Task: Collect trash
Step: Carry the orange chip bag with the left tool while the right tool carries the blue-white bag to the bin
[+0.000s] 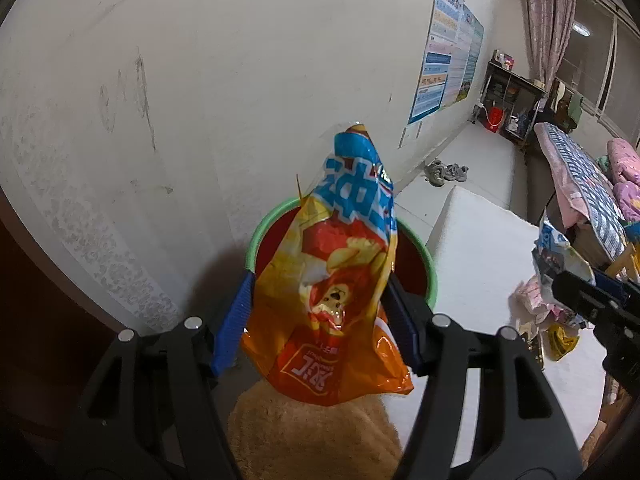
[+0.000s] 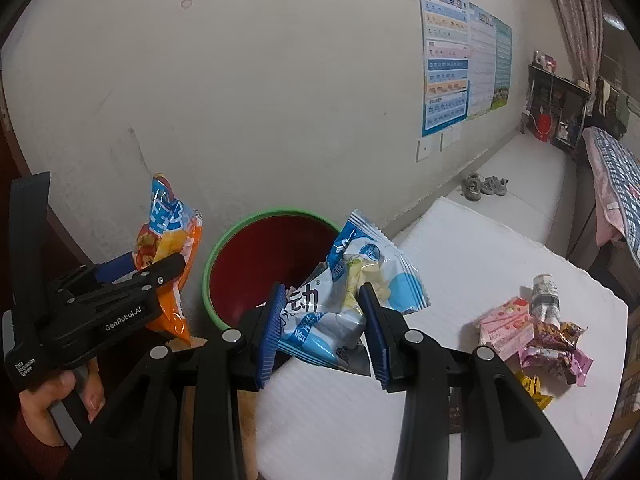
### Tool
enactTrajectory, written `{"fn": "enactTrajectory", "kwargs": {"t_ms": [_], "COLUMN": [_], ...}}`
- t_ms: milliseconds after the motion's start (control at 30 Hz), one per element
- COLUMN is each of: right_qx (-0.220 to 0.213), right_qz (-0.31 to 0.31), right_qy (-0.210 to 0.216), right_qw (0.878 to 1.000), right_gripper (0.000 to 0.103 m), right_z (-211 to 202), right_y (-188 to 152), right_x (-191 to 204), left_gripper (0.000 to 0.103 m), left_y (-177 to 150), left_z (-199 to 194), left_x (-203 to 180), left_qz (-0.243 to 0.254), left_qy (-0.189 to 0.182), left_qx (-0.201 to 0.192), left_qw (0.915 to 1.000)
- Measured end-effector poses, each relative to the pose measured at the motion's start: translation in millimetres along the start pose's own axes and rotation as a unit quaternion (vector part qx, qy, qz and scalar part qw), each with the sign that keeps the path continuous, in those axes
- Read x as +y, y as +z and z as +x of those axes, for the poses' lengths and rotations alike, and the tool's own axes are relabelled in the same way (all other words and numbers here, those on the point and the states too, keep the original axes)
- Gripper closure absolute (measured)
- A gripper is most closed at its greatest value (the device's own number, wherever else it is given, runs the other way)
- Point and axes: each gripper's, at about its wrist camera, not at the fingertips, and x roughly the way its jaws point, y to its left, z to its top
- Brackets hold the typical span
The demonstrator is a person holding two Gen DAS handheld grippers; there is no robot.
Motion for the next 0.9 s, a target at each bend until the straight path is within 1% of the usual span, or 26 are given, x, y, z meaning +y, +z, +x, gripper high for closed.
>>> {"fn": "enactTrajectory", "kwargs": {"t_ms": [433, 733, 900], "right_qx": [0.002, 0.002, 0.003], "right_qz": [-0.011, -0.026, -0.026], "right_qy": [0.007, 0.022, 0.03], "right_qw": [1.0, 0.999, 0.999], "right_gripper": [0.065, 0.064, 0.064], "right_z": [17, 42, 55], "right_y": [15, 35, 44], "right_x": [9, 18, 19], "left_gripper": [0.042, 0.042, 0.042], "left_y": [4, 10, 15], "left_z": [16, 42, 53], "left_x": [8, 13, 17], "left_qz": [-0.007, -0.008, -0.013], "left_qy": [0.004, 0.011, 0.005], "left_qx": [0.008, 0.02, 0.027], "left_qw": [0.9999, 0.9997, 0.9995]}}
